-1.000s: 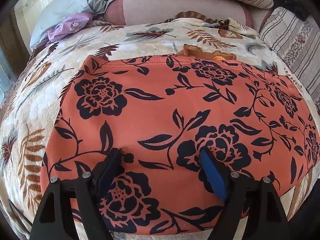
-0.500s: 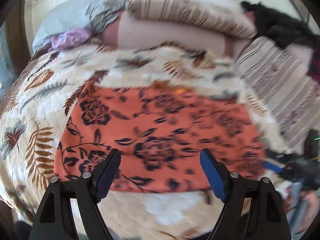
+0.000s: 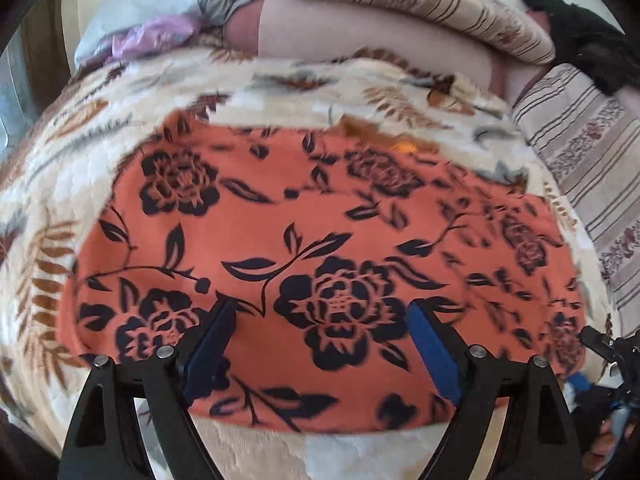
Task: Fold small clothes
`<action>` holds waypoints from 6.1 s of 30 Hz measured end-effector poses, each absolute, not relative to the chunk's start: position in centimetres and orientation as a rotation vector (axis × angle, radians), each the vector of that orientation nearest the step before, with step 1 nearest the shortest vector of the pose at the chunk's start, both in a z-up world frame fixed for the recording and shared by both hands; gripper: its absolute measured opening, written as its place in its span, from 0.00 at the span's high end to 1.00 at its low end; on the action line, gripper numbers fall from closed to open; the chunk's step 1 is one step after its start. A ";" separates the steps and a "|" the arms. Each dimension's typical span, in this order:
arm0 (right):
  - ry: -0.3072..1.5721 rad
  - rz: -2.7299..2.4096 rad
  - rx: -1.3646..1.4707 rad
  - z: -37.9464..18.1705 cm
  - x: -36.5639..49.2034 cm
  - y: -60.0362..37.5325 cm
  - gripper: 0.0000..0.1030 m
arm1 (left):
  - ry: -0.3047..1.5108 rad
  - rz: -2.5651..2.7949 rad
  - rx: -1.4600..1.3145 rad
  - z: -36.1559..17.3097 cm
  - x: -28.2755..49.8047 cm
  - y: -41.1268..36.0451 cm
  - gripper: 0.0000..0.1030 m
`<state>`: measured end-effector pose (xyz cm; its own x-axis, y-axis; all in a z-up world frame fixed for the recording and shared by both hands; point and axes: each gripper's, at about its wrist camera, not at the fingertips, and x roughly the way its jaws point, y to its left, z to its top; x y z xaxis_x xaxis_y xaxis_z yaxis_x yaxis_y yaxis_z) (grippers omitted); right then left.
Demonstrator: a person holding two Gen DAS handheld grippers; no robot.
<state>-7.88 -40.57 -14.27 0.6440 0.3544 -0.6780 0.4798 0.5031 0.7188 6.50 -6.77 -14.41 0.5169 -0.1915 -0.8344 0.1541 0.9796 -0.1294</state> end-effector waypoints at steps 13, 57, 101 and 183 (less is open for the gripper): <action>0.929 -0.216 0.837 -10.9 -8.0 -41.5 0.21 | 0.948 -0.244 0.031 -13.0 5.7 -7.3 0.18; 0.821 -0.122 1.248 -14.0 -8.4 -39.1 0.18 | 1.007 -0.214 0.043 -14.4 6.6 -7.0 0.29; 0.777 -0.019 0.248 1.0 2.5 -19.6 0.87 | 0.849 -0.223 -0.390 -10.5 6.1 6.8 0.19; 0.876 0.365 0.631 -11.1 -3.7 -19.0 0.24 | 1.146 -0.309 -0.225 -12.3 7.1 12.7 0.77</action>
